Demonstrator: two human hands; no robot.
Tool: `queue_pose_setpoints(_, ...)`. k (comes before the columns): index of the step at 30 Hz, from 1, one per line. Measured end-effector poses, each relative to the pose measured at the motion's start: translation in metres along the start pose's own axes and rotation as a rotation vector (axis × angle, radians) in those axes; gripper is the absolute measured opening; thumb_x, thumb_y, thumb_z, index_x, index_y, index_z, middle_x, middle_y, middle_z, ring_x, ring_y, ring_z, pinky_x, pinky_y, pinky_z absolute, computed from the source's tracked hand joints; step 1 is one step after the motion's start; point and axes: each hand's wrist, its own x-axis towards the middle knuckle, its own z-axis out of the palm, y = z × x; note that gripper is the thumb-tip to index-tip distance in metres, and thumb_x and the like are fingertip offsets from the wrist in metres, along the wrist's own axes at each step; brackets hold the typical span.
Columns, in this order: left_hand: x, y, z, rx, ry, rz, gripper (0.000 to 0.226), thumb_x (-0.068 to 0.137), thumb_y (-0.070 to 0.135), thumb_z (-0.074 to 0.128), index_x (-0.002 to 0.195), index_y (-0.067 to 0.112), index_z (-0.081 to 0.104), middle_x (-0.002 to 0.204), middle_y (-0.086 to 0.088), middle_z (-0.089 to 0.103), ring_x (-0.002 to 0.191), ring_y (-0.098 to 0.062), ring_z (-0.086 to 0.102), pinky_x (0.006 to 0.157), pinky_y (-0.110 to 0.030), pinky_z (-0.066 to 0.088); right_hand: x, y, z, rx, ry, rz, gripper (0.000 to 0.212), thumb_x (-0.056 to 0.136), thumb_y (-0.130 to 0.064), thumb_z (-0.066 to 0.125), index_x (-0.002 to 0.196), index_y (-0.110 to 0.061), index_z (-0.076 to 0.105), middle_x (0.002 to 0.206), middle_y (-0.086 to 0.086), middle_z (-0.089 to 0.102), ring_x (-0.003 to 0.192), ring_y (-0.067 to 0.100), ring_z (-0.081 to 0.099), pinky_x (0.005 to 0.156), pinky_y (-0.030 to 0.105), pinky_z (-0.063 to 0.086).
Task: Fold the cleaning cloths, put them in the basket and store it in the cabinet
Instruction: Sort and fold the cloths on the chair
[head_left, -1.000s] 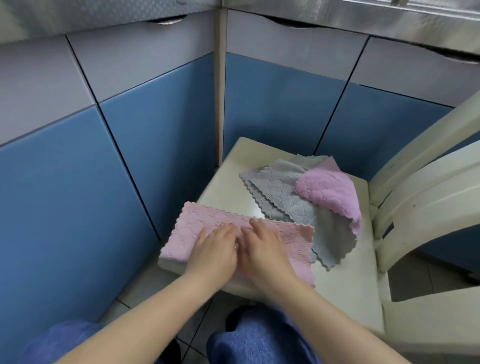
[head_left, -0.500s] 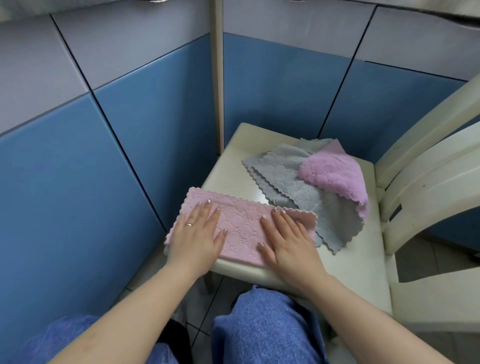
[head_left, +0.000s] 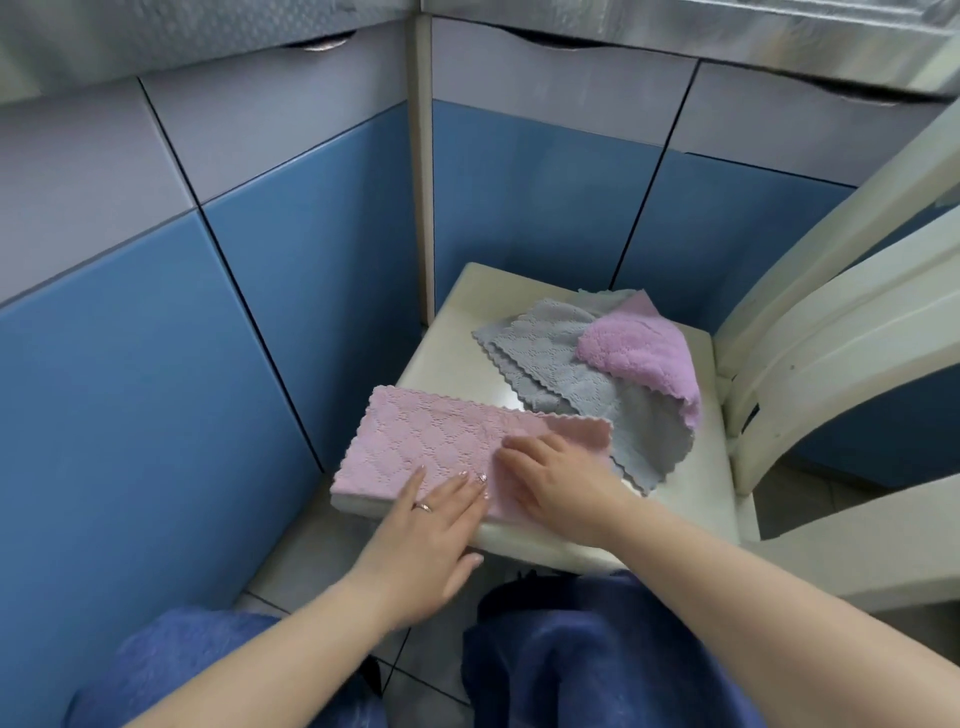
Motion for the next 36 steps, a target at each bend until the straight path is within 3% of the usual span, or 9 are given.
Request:
queue_pose_setpoints(2,-0.004,0.000,0.005,0.066,-0.006,0.012,0.060,0.074,0.048,0.059,0.122,0.013,0.062,0.131,-0.005,0.059,0.120,-0.021,0.057,0.099,-0.053,0.028,0.000,-0.006,0.002,-0.027,0.026,0.009,0.041,0.082,-0.029,0.044,0.114,-0.015,0.065,0.112,0.006,0.066,0.090,0.030,0.064,0.074,0.037,0.054)
queue_pose_setpoints(5,-0.006,-0.015,0.000,0.100,-0.016,-0.071,0.075,0.054,0.045,0.081,0.120,0.013,0.064,0.129,-0.005,0.060,0.117,-0.023,0.059,0.096,-0.057,0.042,0.000,-0.013,-0.004,-0.003,0.008,0.026,0.041,0.097,-0.030,0.034,0.133,-0.020,0.051,0.129,0.005,0.054,0.112,0.030,0.051,0.091,0.038,0.044)
queue_pose_setpoints(9,-0.014,-0.043,-0.004,0.064,-0.011,-0.097,0.084,0.038,0.028,0.087,0.118,0.016,0.065,0.125,-0.005,0.063,0.111,-0.021,0.063,0.088,-0.057,0.047,-0.003,-0.023,-0.012,0.001,-0.042,-0.079,0.047,0.097,-0.024,0.030,0.143,-0.020,0.035,0.135,0.005,0.047,0.118,0.027,0.048,0.093,0.033,0.038)
queue_pose_setpoints(12,-0.014,-0.051,0.000,0.049,0.043,-0.049,0.086,0.044,0.016,0.082,0.125,0.016,0.052,0.130,-0.010,0.059,0.116,-0.026,0.059,0.093,-0.056,0.043,-0.001,-0.015,-0.014,-0.035,0.025,-0.174,0.047,0.092,-0.023,0.035,0.138,-0.021,0.045,0.138,0.004,0.048,0.123,0.027,0.045,0.100,0.037,0.036)
queue_pose_setpoints(17,-0.005,-0.040,0.013,-0.029,0.150,0.122,0.054,0.076,0.011,0.040,0.129,0.019,0.045,0.132,-0.011,0.057,0.120,-0.028,0.056,0.099,-0.050,0.040,-0.008,0.006,-0.006,-0.104,-0.049,-0.195,0.048,0.092,-0.021,0.044,0.140,-0.023,0.044,0.147,0.004,0.041,0.132,0.025,0.042,0.108,0.039,0.034)
queue_pose_setpoints(21,-0.005,-0.041,0.024,-0.138,0.167,0.134,0.058,0.074,0.009,0.055,0.129,0.023,0.047,0.132,-0.006,0.058,0.120,-0.025,0.056,0.101,-0.047,0.040,-0.022,0.015,-0.001,-0.074,-0.056,-0.291,0.047,0.078,-0.017,0.057,0.125,-0.021,0.060,0.126,0.003,0.062,0.105,0.023,0.065,0.086,0.036,0.055)
queue_pose_setpoints(25,-0.010,-0.056,0.024,-0.225,0.189,0.204,0.043,0.085,0.021,0.046,0.127,0.020,0.058,0.131,-0.003,0.058,0.123,-0.021,0.054,0.105,-0.039,0.041,-0.035,0.020,0.000,-0.079,-0.089,-0.379,0.057,0.075,-0.023,0.050,0.132,-0.025,0.053,0.137,0.000,0.054,0.118,0.018,0.057,0.101,0.034,0.046)
queue_pose_setpoints(31,-0.009,-0.055,0.025,-0.479,0.253,0.016,0.040,0.080,0.015,0.056,0.120,0.018,0.063,0.124,0.003,0.063,0.120,-0.007,0.049,0.111,-0.017,0.022,-0.032,0.011,0.015,-0.149,-0.024,-0.394,0.073,0.067,-0.035,0.050,0.139,-0.024,0.040,0.140,0.008,0.047,0.125,0.026,0.046,0.104,0.040,0.040)
queue_pose_setpoints(36,-0.008,-0.042,0.011,-0.709,0.326,-0.224,0.037,0.080,0.032,0.048,0.109,0.022,0.069,0.109,0.003,0.070,0.102,-0.010,0.060,0.098,-0.014,0.036,-0.026,0.008,0.014,0.009,0.185,-0.333,0.055,0.072,-0.023,0.043,0.126,-0.022,0.056,0.120,-0.003,0.062,0.107,0.017,0.059,0.098,0.037,0.044)
